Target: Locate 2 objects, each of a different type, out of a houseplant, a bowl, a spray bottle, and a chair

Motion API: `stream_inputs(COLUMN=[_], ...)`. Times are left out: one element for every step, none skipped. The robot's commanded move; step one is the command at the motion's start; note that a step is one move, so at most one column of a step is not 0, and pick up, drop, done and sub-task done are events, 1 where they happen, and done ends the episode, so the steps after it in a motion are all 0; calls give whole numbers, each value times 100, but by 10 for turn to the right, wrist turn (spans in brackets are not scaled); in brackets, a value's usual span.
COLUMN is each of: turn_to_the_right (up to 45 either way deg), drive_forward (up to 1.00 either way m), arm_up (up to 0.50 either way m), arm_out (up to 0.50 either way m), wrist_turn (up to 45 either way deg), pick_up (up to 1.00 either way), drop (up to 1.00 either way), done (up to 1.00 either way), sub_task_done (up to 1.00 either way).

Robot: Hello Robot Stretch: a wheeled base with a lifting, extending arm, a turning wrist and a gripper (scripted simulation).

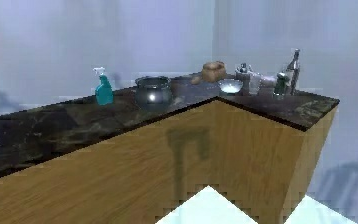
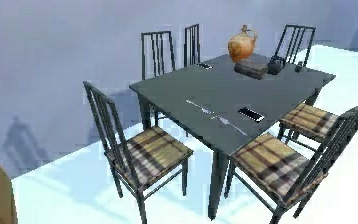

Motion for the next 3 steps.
stream_inputs(turn_to_the_right=[0,-300,0], drive_forward=[50,0,0], arm_up=[0,0,0], arm_out=[0,0,0], wrist_turn=[0,0,0], pick_up=[0,0,0], drop=[0,0,0], done=[0,0,100], sub_task_done=[0,0,0])
